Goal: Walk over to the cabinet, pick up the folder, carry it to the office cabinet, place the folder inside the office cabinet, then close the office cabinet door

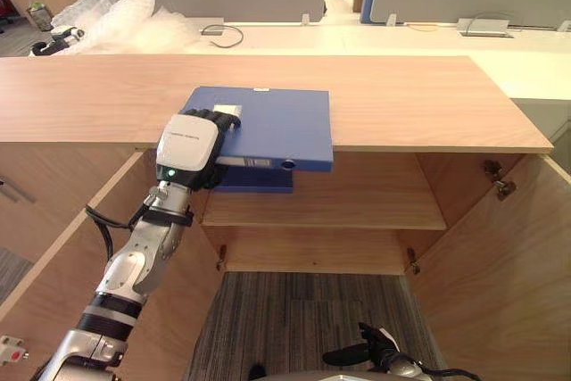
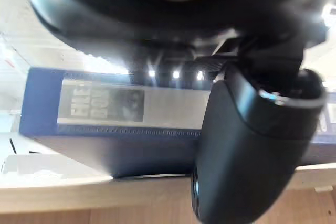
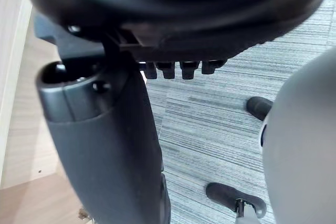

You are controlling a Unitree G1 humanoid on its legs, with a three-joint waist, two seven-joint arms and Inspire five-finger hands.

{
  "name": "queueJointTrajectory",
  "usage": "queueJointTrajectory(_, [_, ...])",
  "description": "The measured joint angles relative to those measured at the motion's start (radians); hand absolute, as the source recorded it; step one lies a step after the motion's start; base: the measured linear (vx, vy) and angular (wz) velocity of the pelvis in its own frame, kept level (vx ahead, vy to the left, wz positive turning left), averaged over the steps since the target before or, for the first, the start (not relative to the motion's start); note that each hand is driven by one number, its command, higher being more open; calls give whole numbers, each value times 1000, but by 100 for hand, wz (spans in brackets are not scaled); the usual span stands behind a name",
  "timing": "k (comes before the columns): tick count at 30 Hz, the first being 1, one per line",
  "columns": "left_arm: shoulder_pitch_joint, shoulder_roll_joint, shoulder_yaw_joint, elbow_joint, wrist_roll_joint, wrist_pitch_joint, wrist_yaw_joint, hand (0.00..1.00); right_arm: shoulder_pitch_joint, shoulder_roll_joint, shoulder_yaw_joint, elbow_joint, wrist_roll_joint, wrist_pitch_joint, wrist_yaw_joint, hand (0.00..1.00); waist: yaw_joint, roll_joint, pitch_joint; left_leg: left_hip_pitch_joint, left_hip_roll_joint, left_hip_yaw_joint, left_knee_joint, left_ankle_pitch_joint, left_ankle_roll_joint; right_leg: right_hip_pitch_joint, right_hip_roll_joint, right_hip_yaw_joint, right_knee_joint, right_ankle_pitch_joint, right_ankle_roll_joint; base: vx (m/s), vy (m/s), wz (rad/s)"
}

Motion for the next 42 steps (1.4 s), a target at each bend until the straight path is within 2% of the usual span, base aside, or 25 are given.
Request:
queueJointTrajectory(8, [-84, -8, 16, 28, 2, 13, 27, 0, -5, 0, 0, 0, 0, 1, 0, 100, -13, 2, 0, 3, -1, 5, -3, 0, 0, 3, 0, 7, -8, 7, 2, -20, 11, -2])
queueJointTrajectory(12, [-56, -113, 53, -7, 0, 22, 27, 0, -5, 0, 0, 1, 0, 3, 0, 100, -14, 1, 0, 9, -3, 4, 1, 0, 0, 13, -2, 5, -13, 8, 3, 0, 3, 1])
queueJointTrajectory(13, [-6, -169, 59, -87, -47, 27, 23, 0, -4, 2, 0, 1, 0, 3, -1, 100, -14, -1, 0, 12, -4, 3, 0, 0, 0, 19, -3, 3, -17, 8, 3, 0, 0, 0])
queueJointTrajectory(14, [9, -180, 59, -113, -70, 23, 21, 0, -4, 2, -1, 1, 0, 3, -1, 100, -14, -1, 0, 12, -4, 2, 0, 0, 0, 19, -3, 2, -17, 8, 3, 0, 0, 0])
queueJointTrajectory(15, [65, -220, 56, -204, -145, 1, 16, 0, -3, 2, -1, 2, 0, 5, -1, 100, -13, -1, 0, 11, -4, 2, 1, 0, 0, 19, -3, 3, -17, 8, 3, 0, 0, 0])
queueJointTrajectory(16, [141, -285, 53, -320, -290, -59, -23, 0, -1, 2, -4, 3, 2, 8, -2, 100, -9, -3, -3, 8, 0, 2, 1, 0, 0, 17, -4, 5, -16, 8, 3, 0, 0, 0])
queueJointTrajectory(17, [167, -315, 48, -353, -359, -87, -42, 0, -1, 2, -6, 3, 3, 11, -2, 100, -6, -3, -4, 7, 0, 2, 1, 0, 0, 17, -4, 5, -15, 8, 3, 0, 0, 0])
queueJointTrajectory(18, [215, -364, 32, -403, -557, -140, -95, 0, 0, 4, -20, 3, 22, 18, -1, 100, -2, -3, -4, 7, 2, 3, 1, 0, 0, 15, -4, 7, -12, 8, 3, 0, 0, 0])
queueJointTrajectory(19, [237, -381, 23, -412, -661, -166, -133, 0, -1, 6, -30, 1, 35, 21, -1, 100, 0, -3, -4, 7, 3, 3, 1, 0, 0, 14, -4, 9, -10, 7, 2, -37, 22, -6])
queueJointTrajectory(20, [284, -397, -5, -425, -833, -192, -188, 0, 4, 10, -42, -18, 79, 25, -2, 100, 1, -1, -5, 6, 4, 6, 1, 0, 0, 8, -3, 12, -4, 6, 1, -54, 26, -12])
queueJointTrajectory(21, [333, -413, -7, -432, -997, -196, -254, 0, 20, 14, -43, -68, 134, 26, -5, 100, -2, 0, -6, 2, 8, 12, 0, 0, 0, -4, 0, 21, 3, 5, -1, -58, 23, -15])
queueJointTrajectory(22, [356, -421, -6, -435, -1058, -194, -274, 0, 33, 16, -43, -105, 148, 27, -6, 100, -3, 0, -6, -1, 10, 16, 0, 1, -1, -9, 1, 24, 4, 5, -1, -60, 15, -16])
queueJointTrajectory(24, [453, -465, 23, -442, -1306, -182, -356, 0, 103, 29, -52, -302, 252, 27, -13, 100, -15, 0, -6, -1, 13, 20, 1, 3, -2, -15, 5, 27, 11, 5, -2, -48, 3, -8])
queueJointTrajectory(28, [544, -532, 86, -473, -1601, -176, -421, 0, 168, 69, -111, -606, 378, 10, -28, 100, -16, -3, -7, -2, 13, 22, 1, 3, -2, -20, 6, 31, 13, 5, -2, -8, 1, -1])
queueJointTrajectory(30, [578, -567, 126, -536, -1734, -177, -435, 0, 185, 94, -127, -784, 455, -25, -41, 100, -16, -10, -8, -2, 13, 24, 1, 3, -2, -22, 6, 33, 13, 5, -2, 0, 0, 0])
queueJointTrajectory(36, [596, -597, 171, -596, -1822, -194, -491, 0, 171, 115, -152, -1163, 683, -117, -21, 100, -11, -19, -14, -1, 10, 24, 2, 3, -2, -20, 3, 34, 13, 4, -2, 0, 0, 0])
queueJointTrajectory(42, [600, -604, 170, -596, -1803, -191, -500, 0, 89, 107, -157, -1315, 791, -164, -11, 100, -18, -28, -23, 2, 11, 25, 2, 3, -2, -17, 3, 36, 14, 5, -2, 0, 0, 0])
